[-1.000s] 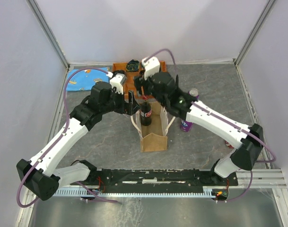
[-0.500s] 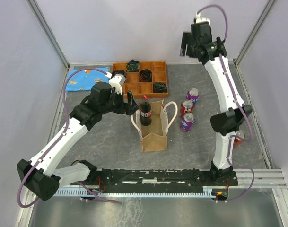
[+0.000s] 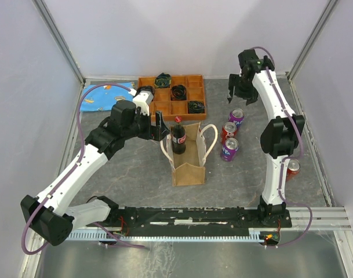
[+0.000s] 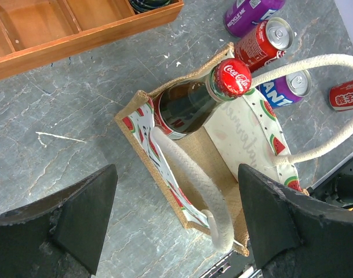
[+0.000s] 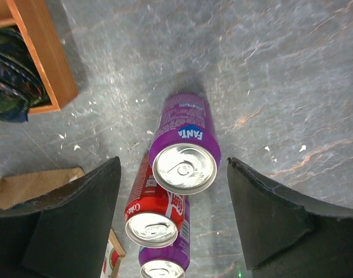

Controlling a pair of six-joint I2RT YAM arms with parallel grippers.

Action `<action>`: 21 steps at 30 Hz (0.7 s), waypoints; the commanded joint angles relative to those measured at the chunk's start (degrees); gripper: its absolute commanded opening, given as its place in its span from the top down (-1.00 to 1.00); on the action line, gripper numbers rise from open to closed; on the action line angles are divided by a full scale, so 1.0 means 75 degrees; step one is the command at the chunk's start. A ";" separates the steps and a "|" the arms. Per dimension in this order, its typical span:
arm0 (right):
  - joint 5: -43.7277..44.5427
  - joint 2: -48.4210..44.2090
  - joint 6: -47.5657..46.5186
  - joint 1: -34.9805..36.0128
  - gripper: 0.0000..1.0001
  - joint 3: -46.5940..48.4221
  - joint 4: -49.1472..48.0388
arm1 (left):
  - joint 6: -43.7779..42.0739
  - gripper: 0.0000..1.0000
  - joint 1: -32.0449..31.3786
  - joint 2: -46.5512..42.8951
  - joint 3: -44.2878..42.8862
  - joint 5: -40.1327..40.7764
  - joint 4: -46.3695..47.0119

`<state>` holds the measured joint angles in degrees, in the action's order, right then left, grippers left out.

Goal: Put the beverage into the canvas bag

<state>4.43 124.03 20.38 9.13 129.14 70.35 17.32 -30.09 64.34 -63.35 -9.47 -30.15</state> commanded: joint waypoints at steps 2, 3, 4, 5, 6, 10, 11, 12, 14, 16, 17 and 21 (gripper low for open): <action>-0.0497 0.0040 -0.0155 0.0002 -0.62 -0.0482 0.0036 | -0.0095 -0.81 0.0059 -0.0205 0.0041 0.0010 0.0150; -0.0530 0.0071 -0.0171 0.0002 -0.61 -0.0563 0.0042 | -0.0101 -0.81 0.0060 -0.0208 0.0047 -0.0001 0.0153; -0.0527 0.0081 -0.0184 0.0002 -0.61 -0.0628 0.0036 | -0.0090 -0.80 0.0061 -0.0211 0.0055 -0.0002 0.0160; -0.0496 0.0096 -0.0202 -0.0004 -0.60 -0.0738 0.0017 | -0.0083 -0.80 0.0065 -0.0208 0.0066 0.0008 0.0167; -0.0449 0.0101 -0.0225 -0.0005 -0.59 -0.0817 0.0008 | -0.0083 -0.80 0.0070 -0.0211 0.0065 0.0011 0.0185; -0.0239 0.0139 -0.0288 0.0002 -0.58 -0.1009 -0.0016 | -0.0083 -0.80 0.0074 -0.0211 0.0062 0.0010 0.0197; -0.0225 0.0161 -0.0302 0.0001 -0.57 -0.1036 -0.0018 | -0.0077 -0.80 0.0080 -0.0211 0.0078 0.0017 0.0197; -0.0208 0.0171 -0.0313 -0.0004 -0.55 -0.1056 -0.0008 | -0.0072 -0.80 0.0083 -0.0211 0.0088 0.0008 0.0189; -0.0201 0.0188 -0.0325 -0.0001 -0.54 -0.1140 -0.0013 | -0.0071 -0.80 0.0085 -0.0228 0.0102 -0.0002 0.0189; -0.0203 0.0189 -0.0327 0.0002 -0.50 -0.1228 -0.0017 | -0.0071 -0.80 0.0091 -0.0234 0.0114 -0.0001 0.0197; -0.0193 0.0186 -0.0327 0.0002 -0.49 -0.1278 -0.0016 | -0.0071 -0.80 0.0091 -0.0237 0.0115 -0.0001 0.0194; -0.0200 0.0155 -0.0330 0.0002 -0.49 -0.1482 -0.0099 | -0.0062 -0.80 0.0096 -0.0246 0.0123 -0.0003 0.0197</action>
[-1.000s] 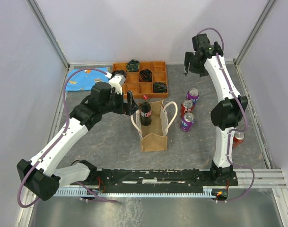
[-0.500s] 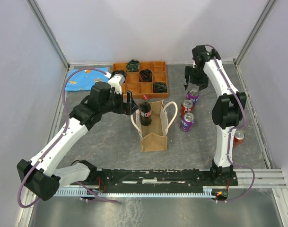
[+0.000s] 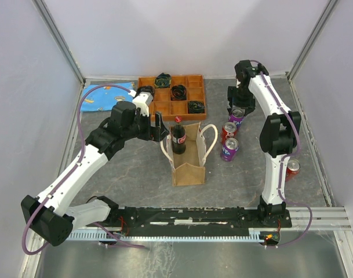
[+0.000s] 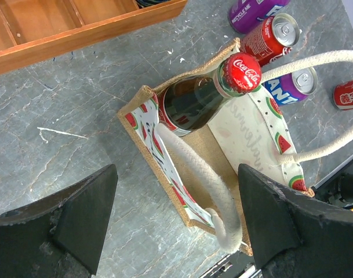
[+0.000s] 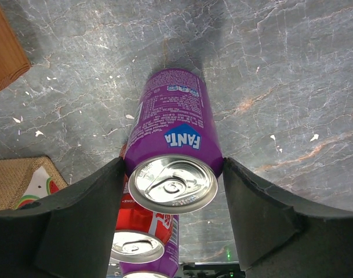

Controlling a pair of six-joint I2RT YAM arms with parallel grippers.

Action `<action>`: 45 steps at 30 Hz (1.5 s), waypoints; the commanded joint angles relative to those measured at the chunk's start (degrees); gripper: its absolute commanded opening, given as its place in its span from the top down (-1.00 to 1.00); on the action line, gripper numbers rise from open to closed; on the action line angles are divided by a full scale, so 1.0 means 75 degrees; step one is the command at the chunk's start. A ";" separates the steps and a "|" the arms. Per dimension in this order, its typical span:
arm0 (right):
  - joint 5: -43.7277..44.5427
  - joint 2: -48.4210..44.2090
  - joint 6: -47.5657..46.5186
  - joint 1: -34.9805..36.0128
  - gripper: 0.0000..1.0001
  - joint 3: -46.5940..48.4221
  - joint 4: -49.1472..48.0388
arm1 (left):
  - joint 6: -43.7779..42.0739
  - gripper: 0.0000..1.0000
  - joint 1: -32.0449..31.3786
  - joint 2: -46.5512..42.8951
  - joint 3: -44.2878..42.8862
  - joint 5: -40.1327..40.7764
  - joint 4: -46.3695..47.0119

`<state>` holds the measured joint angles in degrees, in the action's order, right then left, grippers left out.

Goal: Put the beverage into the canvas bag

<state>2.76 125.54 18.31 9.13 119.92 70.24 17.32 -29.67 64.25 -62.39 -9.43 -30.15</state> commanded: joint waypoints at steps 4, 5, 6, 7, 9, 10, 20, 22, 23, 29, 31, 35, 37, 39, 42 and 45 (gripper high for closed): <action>0.0010 0.0000 -0.0059 0.0002 -0.49 -0.0309 -0.0099 | -0.0048 -0.80 0.0042 -0.0226 0.0010 -0.0037 0.0215; -0.0024 0.0053 -0.0067 0.0002 -0.49 -0.0301 -0.0074 | -0.0048 -0.80 0.0046 -0.0223 0.0013 -0.0043 0.0212; -0.0047 0.0077 -0.0082 0.0002 -0.49 -0.0307 -0.0047 | -0.0048 -0.80 0.0051 -0.0233 0.0011 -0.0046 0.0222; -0.0079 0.0099 -0.0091 -0.0001 -0.49 -0.0318 -0.0021 | -0.0048 -0.80 0.0043 -0.0227 0.0010 -0.0045 0.0223; -0.0129 0.0102 -0.0097 0.0001 -0.50 -0.0390 -0.0014 | -0.0048 -0.80 0.0043 -0.0246 0.0016 -0.0047 0.0221; -0.0156 0.0099 -0.0097 0.0000 -0.51 -0.0432 -0.0025 | -0.0048 -0.80 0.0044 -0.0256 0.0021 -0.0054 0.0214; -0.0167 0.0106 -0.0143 0.0001 -0.37 -0.0590 -0.0062 | -0.0025 -0.80 0.0065 -0.0279 0.0054 -0.0090 0.0232; -0.0142 0.0049 -0.0139 0.0002 -0.06 -0.0575 -0.0083 | -0.0019 -0.80 0.0074 -0.0290 0.0054 -0.0086 0.0219; -0.0132 0.0019 -0.0134 0.0002 0.13 -0.0529 -0.0078 | -0.0024 -0.80 0.0071 -0.0293 0.0057 -0.0079 0.0213; -0.0101 -0.0269 -0.0109 0.0001 1.00 0.0149 0.0173 | -0.0036 -0.80 0.0086 -0.0305 0.0033 -0.0085 0.0181; -0.0035 -0.0379 -0.0114 -0.0004 1.00 0.0525 0.0304 | -0.0036 -0.80 0.0083 -0.0287 0.0033 -0.0089 0.0192; 0.0033 -0.0450 -0.0179 0.0000 1.00 0.1431 0.0721 | -0.0024 -0.80 0.0099 -0.0281 0.0032 -0.0112 0.0219; 0.0036 -0.0434 -0.0241 0.0000 1.00 0.1729 0.0892 | -0.0013 -0.79 0.0100 -0.0273 0.0045 -0.0124 0.0236; 0.0053 -0.0396 -0.0295 -0.0004 1.00 0.1803 0.0935 | 0.0004 -0.79 0.0099 -0.0264 0.0045 -0.0136 0.0252; -0.0020 -0.0321 -0.0337 -0.0004 1.00 0.1527 0.0946 | 0.0012 -0.79 0.0098 -0.0278 0.0045 -0.0149 0.0263; -0.0118 -0.0404 -0.0304 -0.0001 1.00 0.0962 0.0710 | -0.0001 -0.80 0.0100 -0.0300 0.0054 -0.0117 0.0266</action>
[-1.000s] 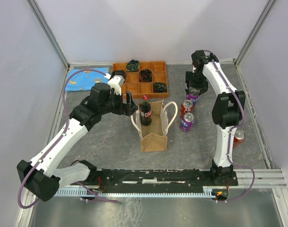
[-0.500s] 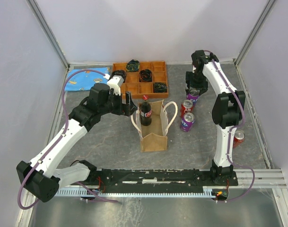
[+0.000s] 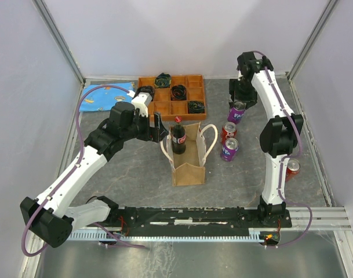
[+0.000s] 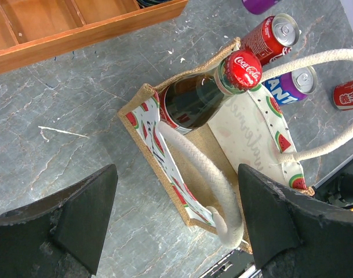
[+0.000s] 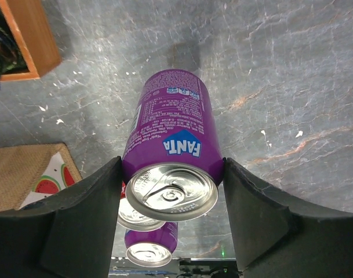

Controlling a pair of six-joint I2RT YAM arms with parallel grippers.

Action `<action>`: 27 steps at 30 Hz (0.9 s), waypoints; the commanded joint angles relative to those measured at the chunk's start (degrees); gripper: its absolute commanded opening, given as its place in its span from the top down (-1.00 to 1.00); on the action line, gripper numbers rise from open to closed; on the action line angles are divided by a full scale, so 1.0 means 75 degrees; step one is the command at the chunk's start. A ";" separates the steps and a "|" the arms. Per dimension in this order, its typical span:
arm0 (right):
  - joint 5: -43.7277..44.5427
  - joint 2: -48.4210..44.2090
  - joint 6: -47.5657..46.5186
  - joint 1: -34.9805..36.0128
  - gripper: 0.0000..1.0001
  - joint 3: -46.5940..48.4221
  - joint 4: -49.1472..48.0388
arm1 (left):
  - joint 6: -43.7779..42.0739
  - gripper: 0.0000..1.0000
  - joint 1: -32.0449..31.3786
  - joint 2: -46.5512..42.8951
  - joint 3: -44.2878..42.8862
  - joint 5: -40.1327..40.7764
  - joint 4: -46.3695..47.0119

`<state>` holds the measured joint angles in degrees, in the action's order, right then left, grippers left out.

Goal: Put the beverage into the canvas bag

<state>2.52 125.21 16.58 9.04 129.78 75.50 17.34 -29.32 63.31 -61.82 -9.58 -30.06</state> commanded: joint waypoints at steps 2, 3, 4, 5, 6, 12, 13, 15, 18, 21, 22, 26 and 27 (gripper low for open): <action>-0.0087 -0.0388 -0.0076 0.0014 1.00 -0.0666 -0.0145 | 0.0003 -0.79 0.0054 -0.0186 -0.0016 -0.0105 0.0228; -0.0086 -0.0362 -0.0088 0.0011 1.00 -0.0735 -0.0161 | 0.0007 -0.79 0.0048 -0.0199 -0.0009 -0.0105 0.0220; -0.0080 -0.0324 -0.0110 0.0013 1.00 -0.0779 -0.0145 | 0.0008 -0.79 0.0056 -0.0202 0.0004 -0.0103 0.0223; -0.0079 -0.0284 -0.0139 0.0014 1.00 -0.0799 -0.0142 | 0.0005 -0.79 0.0054 -0.0203 0.0002 -0.0099 0.0219; -0.0079 -0.0241 -0.0161 0.0014 1.00 -0.0822 -0.0123 | -0.0003 -0.80 0.0058 -0.0203 0.0004 -0.0104 0.0217; -0.0224 -0.0012 -0.0281 0.0013 0.19 -0.1001 -0.0061 | -0.0003 -0.79 0.0075 -0.0203 0.0003 -0.0110 0.0216; -0.0249 -0.0002 -0.0304 0.0014 0.09 -0.1064 -0.0049 | -0.0004 -0.79 0.0077 -0.0212 0.0004 -0.0110 0.0217; -0.0298 0.0015 -0.0359 0.0013 -0.08 -0.1202 -0.0048 | -0.0004 -0.79 0.0074 -0.0223 0.0022 -0.0123 0.0220; -0.0335 0.0017 -0.0431 0.0013 -0.19 -0.1464 -0.0104 | 0.0008 -0.79 0.0087 -0.0214 0.0032 -0.0145 0.0217; -0.0341 0.0025 -0.0473 0.0008 -0.27 -0.1620 -0.0140 | 0.0020 -0.79 0.0089 -0.0203 0.0035 -0.0162 0.0239; -0.0343 0.0022 -0.0483 0.0010 -0.34 -0.1650 -0.0134 | 0.0018 -0.79 0.0091 -0.0203 0.0039 -0.0162 0.0243; -0.0345 -0.0011 -0.0509 0.0014 -0.41 -0.1725 -0.0115 | 0.0025 -0.79 0.0088 -0.0201 0.0041 -0.0169 0.0245; -0.0354 -0.0034 -0.0510 0.0008 -0.42 -0.1751 -0.0105 | 0.0020 -0.79 0.0086 -0.0206 0.0036 -0.0174 0.0238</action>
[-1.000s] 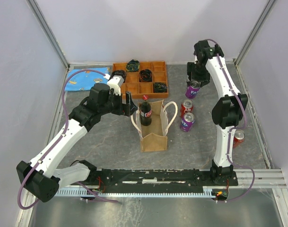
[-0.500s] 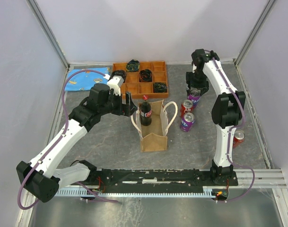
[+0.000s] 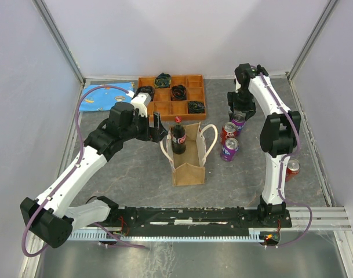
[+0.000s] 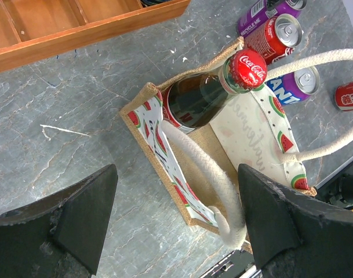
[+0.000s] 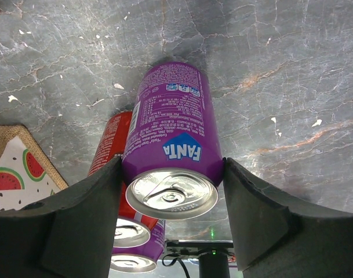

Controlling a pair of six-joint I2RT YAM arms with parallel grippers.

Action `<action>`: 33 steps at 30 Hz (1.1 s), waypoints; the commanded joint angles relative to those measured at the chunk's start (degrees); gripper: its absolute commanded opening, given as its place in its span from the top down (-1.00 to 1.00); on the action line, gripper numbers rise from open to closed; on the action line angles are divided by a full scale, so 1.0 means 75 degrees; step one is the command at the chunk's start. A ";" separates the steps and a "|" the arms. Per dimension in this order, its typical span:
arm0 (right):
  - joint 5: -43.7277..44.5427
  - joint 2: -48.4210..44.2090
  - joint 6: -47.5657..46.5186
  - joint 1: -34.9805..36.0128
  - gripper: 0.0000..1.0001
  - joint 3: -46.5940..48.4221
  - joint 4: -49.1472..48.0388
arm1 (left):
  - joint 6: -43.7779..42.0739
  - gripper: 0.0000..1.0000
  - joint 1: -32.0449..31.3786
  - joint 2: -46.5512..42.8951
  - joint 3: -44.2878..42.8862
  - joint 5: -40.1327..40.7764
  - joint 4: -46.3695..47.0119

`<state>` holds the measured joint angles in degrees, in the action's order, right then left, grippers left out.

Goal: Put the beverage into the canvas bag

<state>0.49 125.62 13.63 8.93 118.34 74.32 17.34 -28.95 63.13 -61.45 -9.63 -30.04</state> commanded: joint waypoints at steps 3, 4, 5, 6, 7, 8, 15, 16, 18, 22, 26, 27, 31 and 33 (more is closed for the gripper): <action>-0.0118 -0.0163 -0.0118 0.0028 -0.46 -0.0377 0.0042 | 0.0008 -0.79 0.0028 -0.0179 -0.0010 -0.0164 0.0242; -0.0142 -0.0201 -0.0118 0.0028 -0.46 -0.0458 0.0013 | 0.0008 -0.79 0.0038 -0.0178 -0.0005 -0.0177 0.0233; -0.0153 -0.0241 -0.0118 0.0022 -0.46 -0.0557 -0.0020 | 0.0008 -0.79 0.0035 -0.0171 0.0001 -0.0190 0.0234; -0.0175 -0.0266 -0.0118 0.0029 -0.47 -0.0637 -0.0055 | 0.0015 -0.79 0.0033 -0.0168 -0.0004 -0.0187 0.0238; -0.0166 -0.0305 -0.0118 0.0039 -0.47 -0.0735 -0.0106 | 0.0025 -0.79 0.0039 -0.0168 0.0007 -0.0196 0.0245; -0.0166 -0.0331 -0.0118 0.0031 -0.47 -0.0803 -0.0131 | 0.0030 -0.79 0.0040 -0.0162 0.0011 -0.0209 0.0266; -0.0244 -0.0429 -0.0173 0.0037 -0.78 -0.1112 -0.0223 | 0.0031 -0.79 0.0037 -0.0178 0.0025 -0.0246 0.0284; -0.0226 -0.0461 -0.0166 0.0032 -0.78 -0.1127 -0.0235 | 0.0031 -0.80 0.0039 -0.0196 0.0036 -0.0238 0.0281; -0.0205 -0.0532 -0.0136 0.0037 -0.78 -0.1166 -0.0275 | 0.0031 -0.79 0.0040 -0.0213 0.0049 -0.0243 0.0270; -0.0048 -0.0648 -0.0070 0.0034 -0.72 -0.1165 -0.0335 | 0.0025 -0.79 0.0039 -0.0209 0.0049 -0.0239 0.0267; 0.0087 -0.0759 -0.0001 0.0028 -0.66 -0.1055 -0.0405 | 0.0021 -0.79 0.0032 -0.0213 0.0042 -0.0240 0.0270; 0.0113 -0.0744 0.0001 0.0028 -0.64 -0.0995 -0.0363 | 0.0023 -0.79 0.0036 -0.0213 0.0044 -0.0238 0.0269; 0.0179 -0.0717 -0.0020 0.0028 -0.39 -0.0945 -0.0353 | 0.0020 -0.79 0.0039 -0.0219 0.0043 -0.0239 0.0256; 0.0163 -0.0745 -0.0024 0.0030 -0.03 -0.0981 -0.0415 | 0.0020 -0.80 0.0036 -0.0223 0.0049 -0.0240 0.0256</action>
<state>0.54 123.28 13.58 8.99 109.58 71.55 17.32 -28.95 62.94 -60.88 -10.66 -29.93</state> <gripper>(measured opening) 0.717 0.902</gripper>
